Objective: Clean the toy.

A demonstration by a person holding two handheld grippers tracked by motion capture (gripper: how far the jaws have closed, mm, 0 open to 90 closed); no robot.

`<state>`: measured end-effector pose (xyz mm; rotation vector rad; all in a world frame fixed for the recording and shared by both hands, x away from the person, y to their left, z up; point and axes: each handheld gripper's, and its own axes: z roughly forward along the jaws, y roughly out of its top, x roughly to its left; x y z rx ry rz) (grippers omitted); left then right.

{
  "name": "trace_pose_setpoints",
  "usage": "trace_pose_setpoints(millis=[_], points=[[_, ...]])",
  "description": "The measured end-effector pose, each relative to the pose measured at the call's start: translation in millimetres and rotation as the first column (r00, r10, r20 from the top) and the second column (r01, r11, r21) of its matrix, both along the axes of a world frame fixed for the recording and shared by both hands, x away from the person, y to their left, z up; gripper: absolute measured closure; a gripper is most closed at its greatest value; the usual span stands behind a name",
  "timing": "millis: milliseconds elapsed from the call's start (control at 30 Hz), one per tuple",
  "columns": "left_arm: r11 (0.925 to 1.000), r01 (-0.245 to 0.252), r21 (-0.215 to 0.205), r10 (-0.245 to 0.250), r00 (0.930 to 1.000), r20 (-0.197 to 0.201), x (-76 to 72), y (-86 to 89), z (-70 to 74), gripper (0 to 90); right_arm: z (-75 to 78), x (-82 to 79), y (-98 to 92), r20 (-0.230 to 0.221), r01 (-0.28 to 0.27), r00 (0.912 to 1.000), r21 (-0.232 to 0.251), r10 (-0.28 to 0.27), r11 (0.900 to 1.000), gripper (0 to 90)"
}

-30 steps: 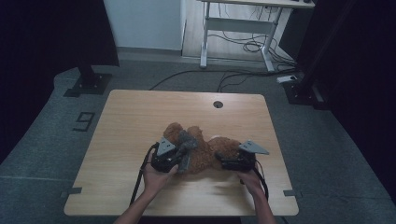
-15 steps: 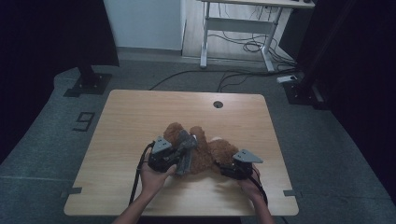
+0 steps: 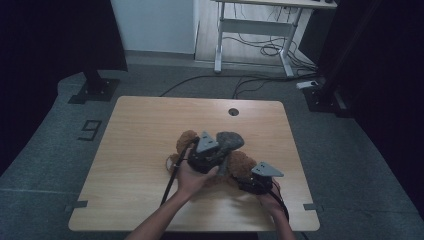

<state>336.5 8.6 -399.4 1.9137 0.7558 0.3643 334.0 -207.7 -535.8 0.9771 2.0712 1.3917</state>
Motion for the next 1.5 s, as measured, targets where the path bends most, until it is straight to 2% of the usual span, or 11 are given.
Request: trace_pose_setpoints(millis=[200, 233, 300, 367, 500, 600, 767, 1000, 1167, 1267, 1500], points=[[0.9932, 0.062, 0.098, -0.049, 0.9903, -0.130, 15.8, -50.7, -36.1, 77.0, -0.4, -0.9, -0.2, 0.006, -0.003, 1.0000, -0.005, 0.003, 1.000, 32.0], [0.9888, 0.060, 0.137, -0.041, 0.9902, -0.133, 17.7, -55.0, -45.1, 76.9, -0.4, -1.2, -0.2, 0.004, -0.003, 1.0000, -0.005, 0.003, 1.000, 32.0], [0.9906, 0.052, 0.126, -0.037, 0.9920, -0.120, 18.6, -53.8, -55.4, 77.3, -1.1, -1.2, 0.1, 0.004, 0.001, 1.0000, -0.015, -0.001, 1.000, 32.0], [0.9952, 0.051, 0.084, -0.039, 0.9886, -0.145, 19.3, -46.4, -55.5, 77.6, -2.3, -1.5, -0.2, 0.007, -0.002, 1.0000, -0.015, 0.002, 1.000, 32.0], [0.9909, -0.011, 0.134, 0.026, 0.9939, -0.107, 21.3, -23.6, -52.0, 77.9, -1.9, -1.2, -1.3, 0.008, -0.010, 0.9999, -0.016, 0.010, 1.000, 32.0], [0.9962, -0.036, 0.080, 0.047, 0.9897, -0.136, 26.0, 2.2, -50.0, 78.2, -1.4, -1.4, -1.0, 0.012, -0.015, 0.9998, -0.013, 0.015, 1.000, 32.1], [0.9940, -0.090, 0.061, 0.097, 0.9899, -0.104, 25.3, 31.3, -44.4, 78.4, -1.5, -1.6, -0.5, 0.014, -0.013, 0.9998, -0.013, 0.014, 1.000, 32.1], [0.9751, -0.205, 0.084, 0.215, 0.9667, -0.138, 39.2, 78.6, -54.1, 78.3, -1.7, -1.4, -0.2, 0.013, -0.013, 0.9998, -0.007, 0.013, 1.000, 32.1], [0.9695, -0.229, 0.086, 0.240, 0.9586, -0.153, 45.3, 87.9, -55.3, 78.2, -1.6, -1.4, 0.4, 0.013, -0.009, 0.9999, -0.005, 0.009, 1.000, 32.0], [0.9690, -0.228, 0.096, 0.240, 0.9585, -0.153, 46.0, 83.0, -53.4, 78.1, -1.8, -1.3, 0.4, 0.012, -0.007, 0.9999, -0.003, 0.008, 1.000, 32.1], [0.9802, -0.155, 0.123, 0.169, 0.9797, -0.109, 42.2, 47.4, -41.4, 78.3, -3.1, -0.8, -2.8, 0.012, -0.013, 0.9998, -0.002, 0.013, 1.000, 32.3]])
